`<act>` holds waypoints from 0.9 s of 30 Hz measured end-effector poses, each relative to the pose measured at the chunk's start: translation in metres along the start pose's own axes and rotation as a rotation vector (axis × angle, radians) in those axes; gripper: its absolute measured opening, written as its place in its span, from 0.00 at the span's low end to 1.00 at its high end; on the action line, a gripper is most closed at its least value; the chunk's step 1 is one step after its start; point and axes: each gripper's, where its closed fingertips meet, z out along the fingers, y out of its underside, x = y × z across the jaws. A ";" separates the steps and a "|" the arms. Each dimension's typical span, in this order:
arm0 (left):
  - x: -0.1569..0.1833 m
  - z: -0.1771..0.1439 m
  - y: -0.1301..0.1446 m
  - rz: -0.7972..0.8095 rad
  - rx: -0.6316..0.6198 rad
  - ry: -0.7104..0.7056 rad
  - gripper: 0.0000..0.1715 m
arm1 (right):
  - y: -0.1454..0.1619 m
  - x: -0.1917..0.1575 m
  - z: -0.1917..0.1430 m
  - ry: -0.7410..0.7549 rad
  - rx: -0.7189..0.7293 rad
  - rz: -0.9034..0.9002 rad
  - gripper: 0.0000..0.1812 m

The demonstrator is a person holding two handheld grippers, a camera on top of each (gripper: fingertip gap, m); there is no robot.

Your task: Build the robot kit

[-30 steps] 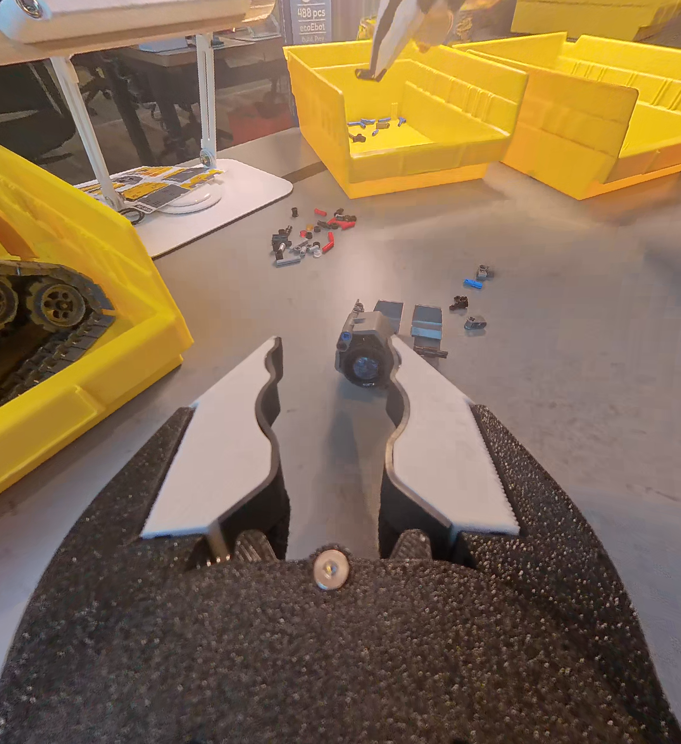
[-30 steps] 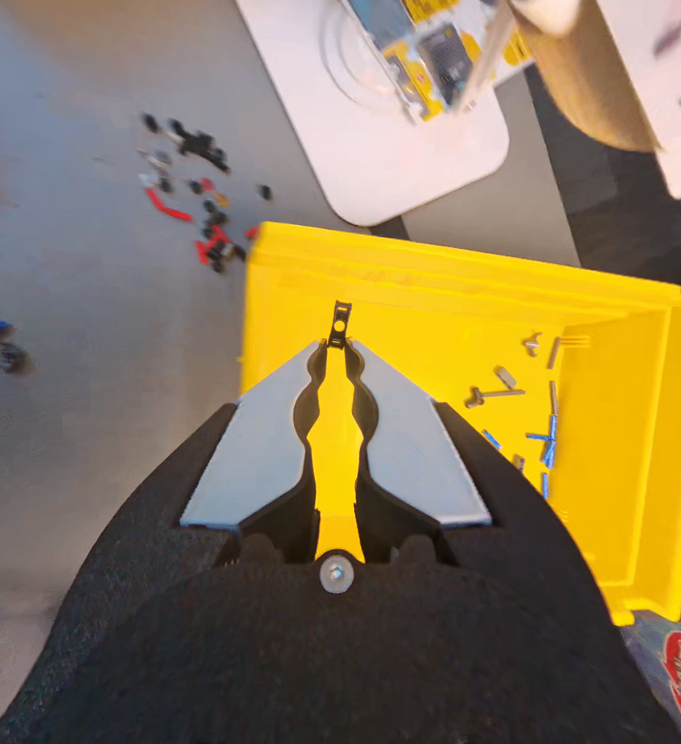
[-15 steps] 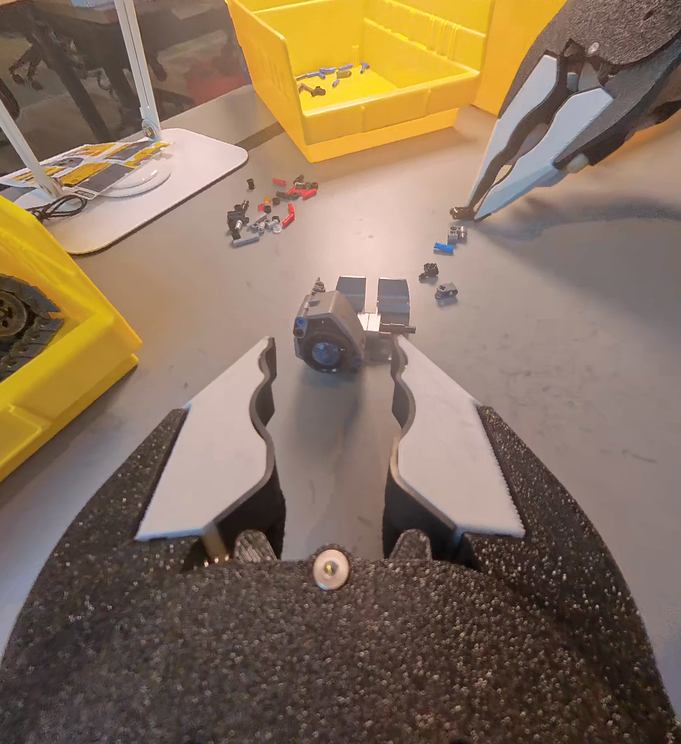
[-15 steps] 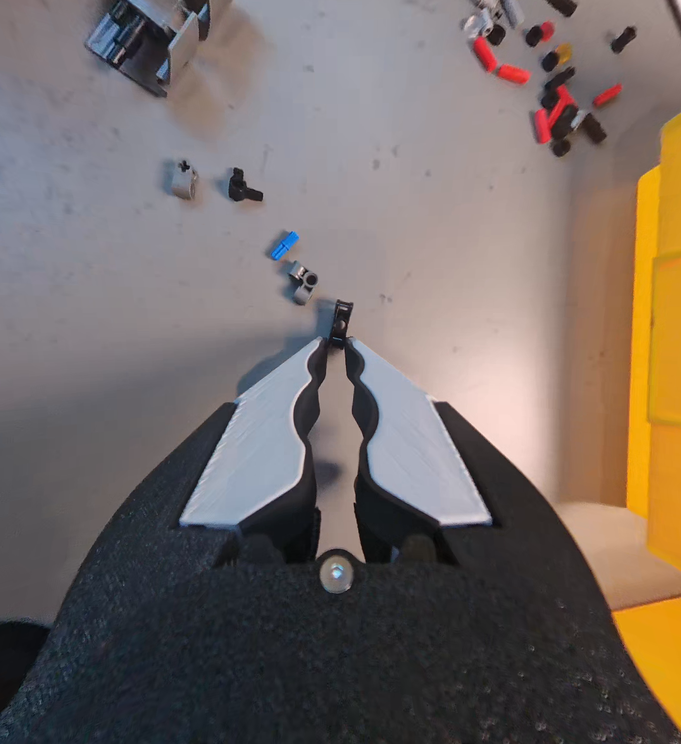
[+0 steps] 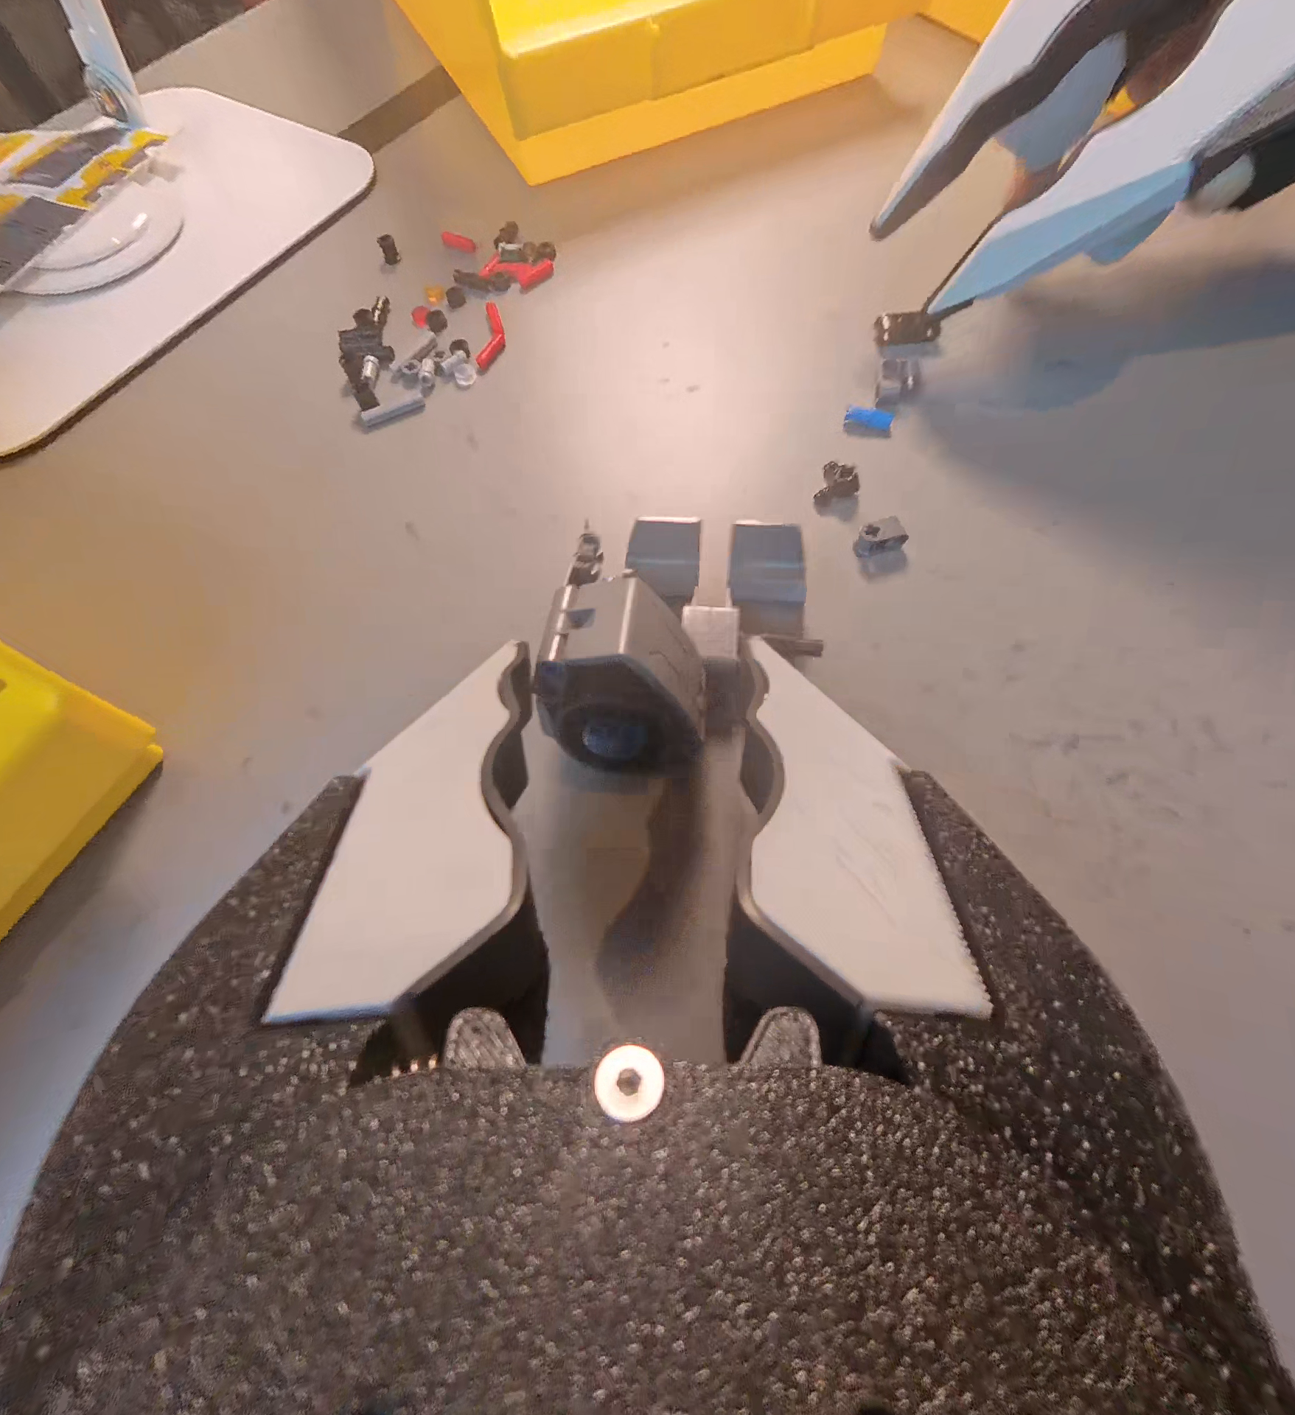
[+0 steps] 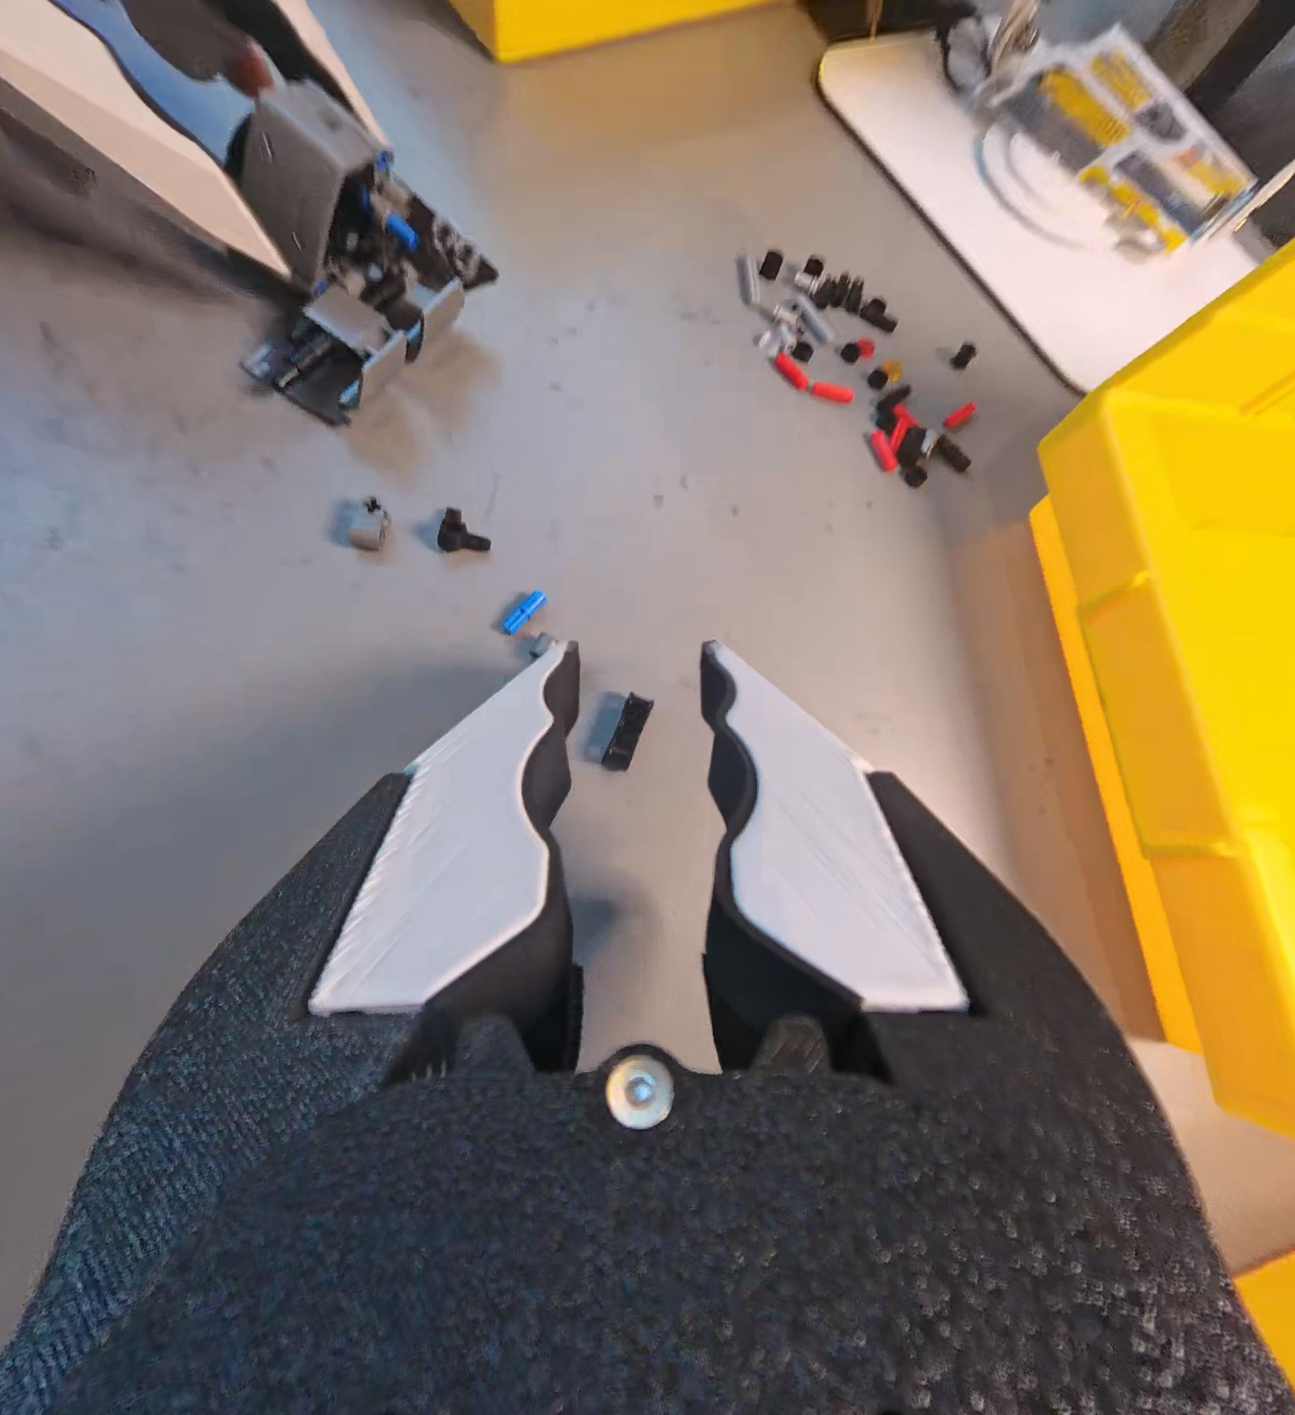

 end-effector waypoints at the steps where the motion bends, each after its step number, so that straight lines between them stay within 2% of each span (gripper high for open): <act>1: -0.003 0.003 0.002 0.022 -0.016 0.000 0.25 | -0.006 0.003 -0.002 0.024 0.041 -0.025 0.18; 5: -0.030 -0.007 0.009 0.026 -0.050 -0.041 0.24 | -0.019 0.006 -0.012 0.071 0.134 -0.079 0.18; 9: -0.067 -0.035 0.032 -0.099 -0.056 -0.104 0.24 | -0.014 0.003 -0.013 0.039 0.126 -0.065 0.17; 12: -0.085 -0.046 0.039 -0.163 -0.035 -0.159 0.24 | -0.009 0.001 -0.009 0.012 0.120 -0.045 0.17; 15: -0.087 -0.053 0.028 -0.114 0.000 -0.218 0.33 | -0.010 -0.003 -0.006 -0.012 0.138 -0.031 0.17; 18: -0.078 -0.065 -0.004 -0.028 0.159 -0.273 0.34 | -0.014 -0.004 -0.007 -0.015 0.161 -0.034 0.17; 20: -0.060 -0.067 -0.024 0.015 0.267 -0.256 0.34 | -0.021 -0.006 -0.008 -0.016 0.201 -0.033 0.16; 24: -0.011 -0.050 -0.055 -0.017 0.403 -0.078 0.32 | -0.041 -0.009 -0.012 -0.017 0.299 -0.005 0.16; 27: 0.014 -0.030 -0.079 -0.008 0.426 0.032 0.33 | -0.053 -0.011 -0.013 -0.003 0.349 -0.019 0.16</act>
